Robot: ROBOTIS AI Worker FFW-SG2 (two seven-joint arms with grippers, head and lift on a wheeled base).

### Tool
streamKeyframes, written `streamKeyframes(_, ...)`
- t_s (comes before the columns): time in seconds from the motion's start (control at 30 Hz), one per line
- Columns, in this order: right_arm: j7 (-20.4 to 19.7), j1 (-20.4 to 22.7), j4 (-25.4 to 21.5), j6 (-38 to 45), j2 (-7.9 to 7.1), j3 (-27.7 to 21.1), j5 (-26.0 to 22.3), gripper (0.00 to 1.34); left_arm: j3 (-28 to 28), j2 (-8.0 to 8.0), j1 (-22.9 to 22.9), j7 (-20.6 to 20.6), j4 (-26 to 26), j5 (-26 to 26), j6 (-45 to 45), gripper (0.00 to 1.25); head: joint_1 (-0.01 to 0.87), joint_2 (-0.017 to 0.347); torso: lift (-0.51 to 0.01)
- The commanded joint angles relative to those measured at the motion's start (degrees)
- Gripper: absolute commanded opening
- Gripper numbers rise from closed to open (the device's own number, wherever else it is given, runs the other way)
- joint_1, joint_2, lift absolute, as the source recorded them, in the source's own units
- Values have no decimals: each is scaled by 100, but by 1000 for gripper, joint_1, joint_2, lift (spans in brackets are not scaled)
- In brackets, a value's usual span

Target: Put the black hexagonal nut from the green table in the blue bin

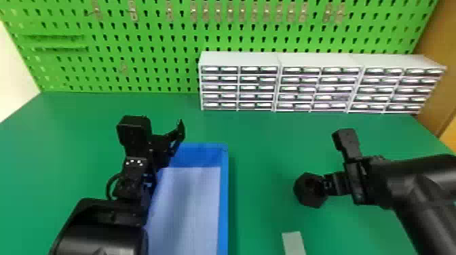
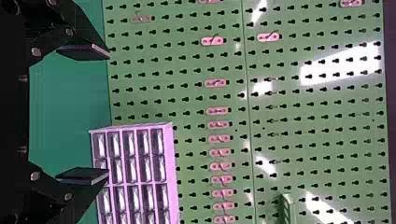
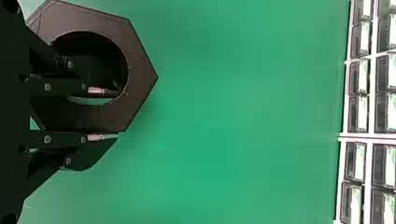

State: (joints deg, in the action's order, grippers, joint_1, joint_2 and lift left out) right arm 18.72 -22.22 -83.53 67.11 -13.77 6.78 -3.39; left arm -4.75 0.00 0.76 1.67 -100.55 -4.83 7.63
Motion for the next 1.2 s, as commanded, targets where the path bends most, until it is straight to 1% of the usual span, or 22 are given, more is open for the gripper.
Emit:
streamKeyframes(0.0, 9, 25, 4, 4, 15, -28, 13, 250, 0, -15, -6, 0, 1, 0, -7, 879, 657, 57, -95)
streamKeyframes(0.23, 17, 87, -23, -14, 24, -72, -48, 250, 9, -15, -15, 0, 1, 0, -7, 879, 657, 57, -95)
streamKeyframes(0.47, 17, 148, -225, -40, 50, -186, -39, 250, 0, -15, -15, 0, 27, 0, -7, 879, 657, 57, -95)
streamKeyframes(0.83, 17, 280, -866, -66, 147, -450, -13, 250, 9, -15, -15, 0, 45, 0, -7, 879, 657, 57, -95)
streamKeyframes(1.07, 17, 324, -1262, -93, 165, -573, -13, 250, -9, -15, -15, 0, 71, 0, -7, 879, 657, 57, -95)
streamKeyframes(1.17, 17, 412, -1499, -321, 235, -705, -13, 250, -9, -15, -15, 0, 71, 0, -7, 879, 657, 57, -95)
